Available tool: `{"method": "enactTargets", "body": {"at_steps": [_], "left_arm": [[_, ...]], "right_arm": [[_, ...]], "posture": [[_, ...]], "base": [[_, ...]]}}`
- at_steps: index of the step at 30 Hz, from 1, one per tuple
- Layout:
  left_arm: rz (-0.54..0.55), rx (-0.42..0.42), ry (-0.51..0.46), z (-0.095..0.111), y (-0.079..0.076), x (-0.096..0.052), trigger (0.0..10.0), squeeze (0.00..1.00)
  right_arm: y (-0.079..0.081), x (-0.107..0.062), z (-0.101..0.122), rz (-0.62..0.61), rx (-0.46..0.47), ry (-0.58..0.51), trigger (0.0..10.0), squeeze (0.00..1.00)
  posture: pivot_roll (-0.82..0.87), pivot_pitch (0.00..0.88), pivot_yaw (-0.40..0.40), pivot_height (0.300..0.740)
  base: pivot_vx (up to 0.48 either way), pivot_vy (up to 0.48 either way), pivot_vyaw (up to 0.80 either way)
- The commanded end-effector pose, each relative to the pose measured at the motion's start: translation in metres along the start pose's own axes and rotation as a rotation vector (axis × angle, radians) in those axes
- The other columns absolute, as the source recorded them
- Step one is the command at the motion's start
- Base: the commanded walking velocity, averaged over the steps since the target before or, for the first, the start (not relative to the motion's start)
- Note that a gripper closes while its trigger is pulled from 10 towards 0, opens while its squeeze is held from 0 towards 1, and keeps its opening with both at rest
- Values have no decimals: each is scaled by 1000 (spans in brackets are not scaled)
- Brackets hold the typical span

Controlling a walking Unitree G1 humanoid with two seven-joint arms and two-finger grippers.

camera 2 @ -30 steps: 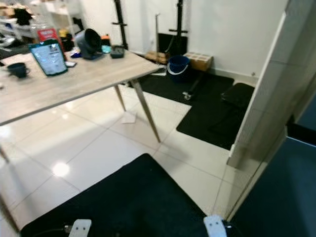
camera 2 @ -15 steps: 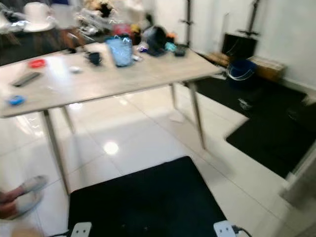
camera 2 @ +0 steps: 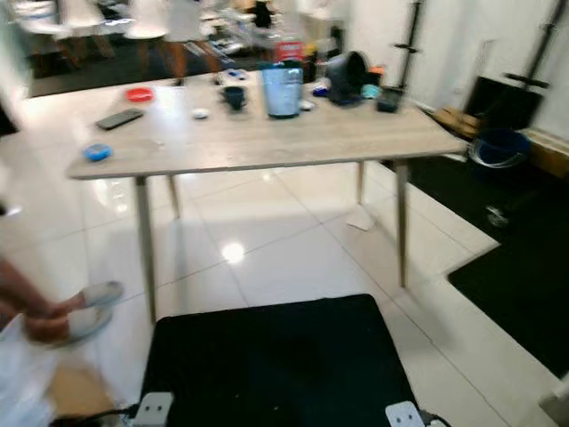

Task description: Restocking fridge

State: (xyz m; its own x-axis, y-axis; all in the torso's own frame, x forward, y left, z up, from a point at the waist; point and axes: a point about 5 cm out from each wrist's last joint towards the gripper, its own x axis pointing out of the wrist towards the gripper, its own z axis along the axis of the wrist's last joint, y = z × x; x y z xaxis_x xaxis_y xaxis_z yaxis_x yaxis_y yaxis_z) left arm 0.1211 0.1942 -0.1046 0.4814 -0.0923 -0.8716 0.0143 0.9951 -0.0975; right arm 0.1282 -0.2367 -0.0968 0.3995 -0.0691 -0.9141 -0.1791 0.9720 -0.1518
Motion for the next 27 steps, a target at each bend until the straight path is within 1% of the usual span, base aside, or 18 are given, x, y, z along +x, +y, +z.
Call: {"method": "enactTargets", "body": {"at_steps": [1, 3, 6, 7, 9, 11, 15, 17, 21, 27], "left_arm": [[17, -28, -8, 3, 4, 0, 10000, 0], [15, -38, -1, 2, 1, 0, 10000, 0], [9, -58, -6, 2, -1, 1, 10000, 0], [4, -62, -7, 1, -4, 2, 10000, 0], [2, -65, -3, 0, -6, 2, 10000, 0], [-5, -63, 4, -3, -7, 1, 10000, 0], [-15, -71, 12, -5, -8, 1, 10000, 0], [-18, -98, 17, -6, -8, 1, 10000, 0], [-2, -115, 10, -5, -5, 0, 10000, 0], [-18, -111, 0, 0, -8, 2, 10000, 0]], "right_arm": [[1, 0, -3, 5, -2, 9, 10000, 0], [0, -1, -4, 5, -23, 14, 10000, 0], [-1, -1, -4, 6, -30, 17, 10000, 0], [-4, -1, 0, -11, -41, 4, 10000, 0], [-7, 0, 3, -31, -29, -3, 10000, 0], [-8, 0, 5, -44, -20, -9, 10000, 0], [-5, 0, 6, -28, -39, -7, 10000, 0], [-2, 1, 5, -21, -41, -4, 10000, 0], [3, 1, 6, -4, -45, -4, 10000, 0], [3, 2, 7, -5, -46, -6, 10000, 0]], "posture": [[10, 0, -13, 740], [11, 0, -17, 740], [7, 0, -21, 740], [4, 0, -21, 740], [4, 0, -21, 740], [2, 0, -20, 740], [6, 0, -20, 740], [2, 0, -20, 740], [4, 0, -24, 740], [7, 0, -24, 740]], "base": [[0, 0, 738], [0, 0, 738], [0, 0, 738], [0, 0, 744], [0, 0, 463], [0, 0, 0], [0, 0, 0], [279, 0, 0], [274, 0, 0], [279, 0, 0]]}}
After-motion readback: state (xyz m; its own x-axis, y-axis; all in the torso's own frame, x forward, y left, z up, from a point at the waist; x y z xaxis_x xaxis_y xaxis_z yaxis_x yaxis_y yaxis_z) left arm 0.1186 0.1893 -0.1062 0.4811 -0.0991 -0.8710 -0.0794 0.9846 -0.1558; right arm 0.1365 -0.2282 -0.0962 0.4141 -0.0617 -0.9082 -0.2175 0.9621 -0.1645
